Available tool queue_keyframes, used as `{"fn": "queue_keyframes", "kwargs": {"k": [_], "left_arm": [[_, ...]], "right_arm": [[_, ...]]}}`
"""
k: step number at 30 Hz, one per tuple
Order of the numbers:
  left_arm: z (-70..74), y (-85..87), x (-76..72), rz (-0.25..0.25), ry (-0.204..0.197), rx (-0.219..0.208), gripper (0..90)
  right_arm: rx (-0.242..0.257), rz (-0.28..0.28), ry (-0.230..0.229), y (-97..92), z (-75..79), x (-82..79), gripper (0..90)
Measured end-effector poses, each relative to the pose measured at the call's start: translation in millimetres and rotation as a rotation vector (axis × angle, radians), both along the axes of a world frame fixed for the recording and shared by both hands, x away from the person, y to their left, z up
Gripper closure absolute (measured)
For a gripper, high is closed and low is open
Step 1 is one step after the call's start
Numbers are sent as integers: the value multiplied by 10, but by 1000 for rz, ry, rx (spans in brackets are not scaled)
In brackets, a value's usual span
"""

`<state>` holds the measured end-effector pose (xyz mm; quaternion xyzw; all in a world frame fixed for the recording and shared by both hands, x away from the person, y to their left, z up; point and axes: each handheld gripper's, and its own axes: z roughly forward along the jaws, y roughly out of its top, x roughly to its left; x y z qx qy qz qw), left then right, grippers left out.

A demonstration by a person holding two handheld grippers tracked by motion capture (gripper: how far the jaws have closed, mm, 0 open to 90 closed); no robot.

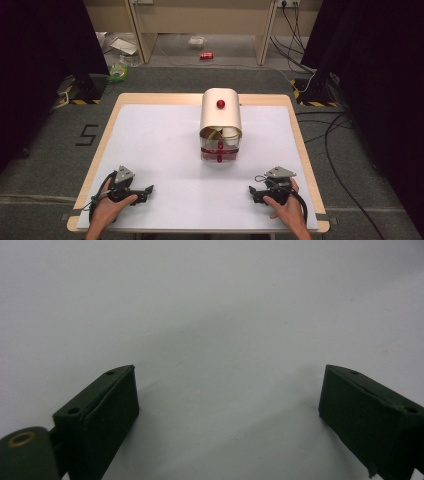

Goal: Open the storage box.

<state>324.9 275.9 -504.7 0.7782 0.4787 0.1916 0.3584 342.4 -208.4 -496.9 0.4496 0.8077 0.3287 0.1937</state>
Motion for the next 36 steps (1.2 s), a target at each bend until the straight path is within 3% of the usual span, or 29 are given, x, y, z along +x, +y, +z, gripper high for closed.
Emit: {"fn": "queue_keyframes", "kwargs": {"k": [3,6,8,13,20,26,29,33,36], "left_arm": [[0,-2,0,0,0,0,78],[-1,-2,0,0,-1,0,78],[-1,-3,0,0,-1,0,78],[-2,-5,-1,0,-1,1,76],[-3,-8,-2,0,-2,3,74],[-2,-5,-1,0,-2,2,75],[-2,-2,1,-2,0,-1,73],[-1,4,4,-7,4,-5,64],[0,39,9,-7,8,-44,64]], "right_arm": [[16,31,-18,12,26,-32,207],[-6,50,-31,48,44,-60,150],[-36,87,-54,91,65,-89,174],[-20,143,-111,202,130,-126,158],[6,189,-157,292,183,-145,185],[12,234,-232,419,237,-155,217],[4,282,-303,556,280,-147,240],[9,302,-323,650,291,-131,257],[17,325,-340,745,295,-90,273]]}}
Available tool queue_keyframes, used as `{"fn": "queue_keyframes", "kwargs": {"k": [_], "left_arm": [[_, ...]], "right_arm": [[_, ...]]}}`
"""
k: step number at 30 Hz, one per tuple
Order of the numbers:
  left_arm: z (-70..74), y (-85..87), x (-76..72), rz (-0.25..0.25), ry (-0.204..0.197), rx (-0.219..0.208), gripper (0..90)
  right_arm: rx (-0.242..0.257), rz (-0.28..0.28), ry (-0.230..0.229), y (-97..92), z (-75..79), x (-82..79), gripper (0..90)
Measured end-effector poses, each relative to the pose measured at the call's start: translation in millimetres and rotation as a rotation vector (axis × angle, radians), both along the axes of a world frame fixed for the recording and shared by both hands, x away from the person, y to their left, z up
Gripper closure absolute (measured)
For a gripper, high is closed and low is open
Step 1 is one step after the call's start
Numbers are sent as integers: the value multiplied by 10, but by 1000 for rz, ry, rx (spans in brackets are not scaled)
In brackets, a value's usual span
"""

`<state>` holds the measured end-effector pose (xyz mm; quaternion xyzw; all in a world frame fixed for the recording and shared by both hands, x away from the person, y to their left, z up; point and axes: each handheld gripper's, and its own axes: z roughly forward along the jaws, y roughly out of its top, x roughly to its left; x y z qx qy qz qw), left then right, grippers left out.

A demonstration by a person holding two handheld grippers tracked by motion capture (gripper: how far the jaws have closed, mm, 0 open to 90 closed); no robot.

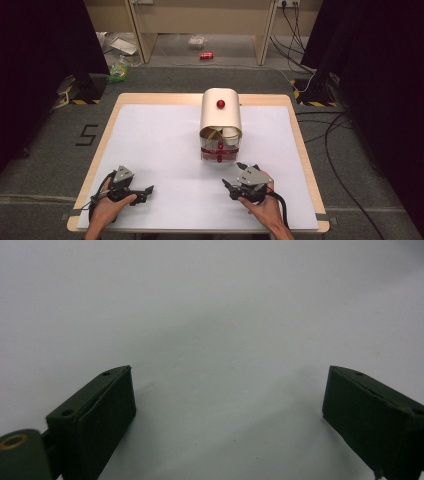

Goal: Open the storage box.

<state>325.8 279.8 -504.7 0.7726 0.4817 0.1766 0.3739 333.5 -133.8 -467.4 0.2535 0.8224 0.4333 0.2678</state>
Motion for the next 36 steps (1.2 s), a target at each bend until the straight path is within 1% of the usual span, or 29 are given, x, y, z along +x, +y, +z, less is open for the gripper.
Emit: {"fn": "queue_keyframes", "kwargs": {"k": [3,5,6,7,9,10,11,12,14,16,20,25,29,31,32,36], "left_arm": [[1,26,3,-2,5,-24,64],[1,26,4,-2,5,-24,64],[1,11,1,-1,2,-10,64],[1,11,1,-1,2,-10,64],[-1,-8,-1,0,-2,6,64],[0,-23,-3,-1,-2,28,64],[0,-23,-3,-1,-2,28,63],[-4,-44,-6,0,-6,43,63],[-4,-49,-6,-1,-8,51,60],[-4,-47,-6,-2,-8,51,61],[-5,-49,-5,-1,-8,51,60],[-4,-52,-6,-1,-8,53,59],[-4,-53,-7,0,-8,54,59],[-4,-54,-7,0,-8,55,59],[-4,-54,-7,0,-8,55,59],[-4,-53,-6,0,-8,55,59]], "right_arm": [[-3,12,-10,64,-2,21,280],[-6,16,-13,84,-1,27,282],[-3,19,-18,125,7,32,286],[-3,19,-18,125,7,32,286],[2,25,-25,149,15,38,290],[1,30,-31,168,19,42,290],[1,30,-31,168,19,42,290],[-2,33,-43,183,25,47,294],[1,38,-48,200,35,48,295],[1,40,-50,209,39,49,297],[-3,62,-77,282,71,77,301],[-15,83,-88,361,63,107,304],[-10,84,-98,390,70,122,308],[-22,90,-114,418,74,136,312],[-22,90,-114,418,74,136,312],[-47,109,-150,473,89,150,312]]}}
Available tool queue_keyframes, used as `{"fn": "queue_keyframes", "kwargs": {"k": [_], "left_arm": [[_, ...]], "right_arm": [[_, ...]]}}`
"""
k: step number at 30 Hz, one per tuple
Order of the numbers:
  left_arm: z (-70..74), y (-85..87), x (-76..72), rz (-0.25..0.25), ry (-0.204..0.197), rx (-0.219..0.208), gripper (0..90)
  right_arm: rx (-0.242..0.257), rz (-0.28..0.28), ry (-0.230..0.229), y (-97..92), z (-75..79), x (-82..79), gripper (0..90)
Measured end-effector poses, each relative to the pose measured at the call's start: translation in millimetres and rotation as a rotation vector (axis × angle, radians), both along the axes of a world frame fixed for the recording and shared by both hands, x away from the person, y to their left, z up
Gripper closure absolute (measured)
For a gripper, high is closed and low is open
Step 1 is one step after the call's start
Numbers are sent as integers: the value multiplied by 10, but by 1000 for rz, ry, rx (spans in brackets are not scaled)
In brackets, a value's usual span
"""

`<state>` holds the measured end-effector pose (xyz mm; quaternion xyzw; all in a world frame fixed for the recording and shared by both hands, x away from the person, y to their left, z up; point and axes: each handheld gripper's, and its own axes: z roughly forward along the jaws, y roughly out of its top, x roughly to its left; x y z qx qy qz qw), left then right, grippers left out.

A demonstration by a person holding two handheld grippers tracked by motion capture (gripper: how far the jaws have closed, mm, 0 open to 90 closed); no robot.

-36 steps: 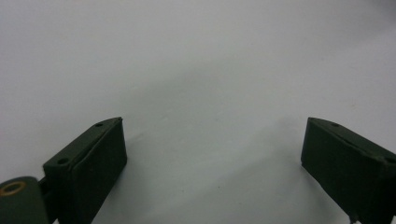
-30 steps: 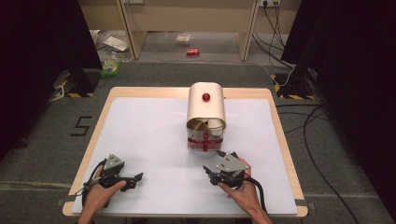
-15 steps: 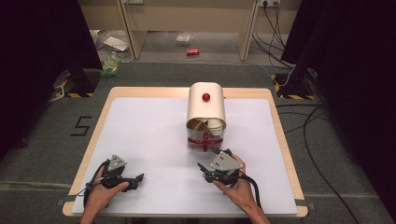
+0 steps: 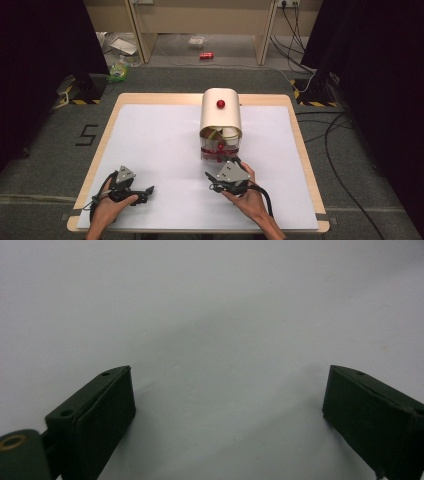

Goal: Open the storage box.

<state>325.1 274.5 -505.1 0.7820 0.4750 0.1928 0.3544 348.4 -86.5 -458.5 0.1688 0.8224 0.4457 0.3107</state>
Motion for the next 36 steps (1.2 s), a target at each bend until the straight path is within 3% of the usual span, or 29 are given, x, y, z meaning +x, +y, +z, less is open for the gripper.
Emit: {"fn": "queue_keyframes", "kwargs": {"k": [19,28,36], "left_arm": [[0,-1,-1,0,0,1,58],[0,-1,-1,0,-1,1,59],[0,-1,-1,0,-1,2,59]], "right_arm": [[-135,11,-106,193,-87,95,301],[-228,32,-201,334,-165,88,315],[-264,35,-253,403,-198,79,317]]}}
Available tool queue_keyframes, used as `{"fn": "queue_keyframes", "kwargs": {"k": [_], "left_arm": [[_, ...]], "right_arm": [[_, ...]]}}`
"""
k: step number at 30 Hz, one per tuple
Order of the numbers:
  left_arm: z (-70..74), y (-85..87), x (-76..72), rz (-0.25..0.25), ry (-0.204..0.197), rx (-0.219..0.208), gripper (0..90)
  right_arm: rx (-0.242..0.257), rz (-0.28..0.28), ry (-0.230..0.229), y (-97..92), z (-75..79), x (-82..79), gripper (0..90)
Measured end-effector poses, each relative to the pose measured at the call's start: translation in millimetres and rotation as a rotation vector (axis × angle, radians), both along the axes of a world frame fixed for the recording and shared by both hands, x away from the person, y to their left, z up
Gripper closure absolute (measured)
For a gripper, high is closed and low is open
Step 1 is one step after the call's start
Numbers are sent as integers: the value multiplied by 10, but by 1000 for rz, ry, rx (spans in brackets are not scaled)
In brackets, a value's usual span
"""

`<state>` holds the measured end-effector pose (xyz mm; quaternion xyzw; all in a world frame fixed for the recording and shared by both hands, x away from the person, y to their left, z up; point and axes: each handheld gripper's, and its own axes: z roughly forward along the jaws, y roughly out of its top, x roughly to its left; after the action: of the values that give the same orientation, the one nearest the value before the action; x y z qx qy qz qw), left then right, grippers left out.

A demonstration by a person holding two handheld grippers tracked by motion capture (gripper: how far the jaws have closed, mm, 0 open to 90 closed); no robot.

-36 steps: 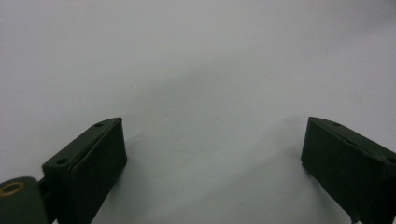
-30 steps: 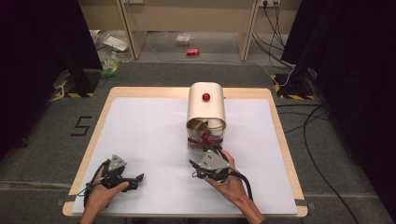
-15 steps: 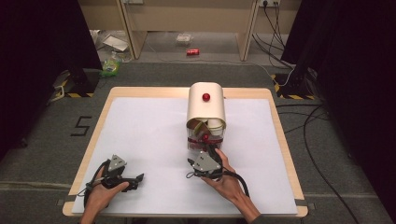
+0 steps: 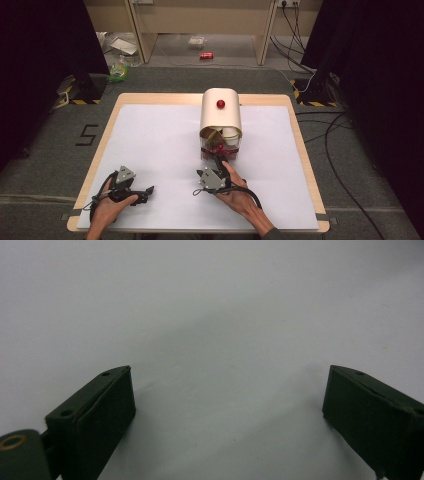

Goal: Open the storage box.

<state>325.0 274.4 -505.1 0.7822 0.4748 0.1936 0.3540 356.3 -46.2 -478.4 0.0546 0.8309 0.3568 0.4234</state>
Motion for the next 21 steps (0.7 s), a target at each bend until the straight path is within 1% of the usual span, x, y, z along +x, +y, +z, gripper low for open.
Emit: {"fn": "queue_keyframes", "kwargs": {"k": [3,5,11,12,13,16,19,21], "left_arm": [[0,0,0,0,0,0,59],[-1,-1,-1,1,1,-1,59],[0,0,0,0,0,0,59],[0,0,0,0,0,0,59],[0,0,0,0,0,0,59],[0,0,0,0,0,0,59],[-1,-1,-1,1,1,-2,59],[-1,-1,-1,1,1,-2,59]], "right_arm": [[-13,1,-13,14,-8,-1,317],[-35,1,-37,35,-26,-8,318],[-42,3,-53,56,-39,-8,323],[-56,-8,-77,59,-41,-10,310],[-56,-8,-77,59,-41,-10,310],[-45,-42,-53,4,-39,45,312],[-38,-43,-30,-24,-41,80,321],[-43,-39,-31,-21,-45,80,317]]}}
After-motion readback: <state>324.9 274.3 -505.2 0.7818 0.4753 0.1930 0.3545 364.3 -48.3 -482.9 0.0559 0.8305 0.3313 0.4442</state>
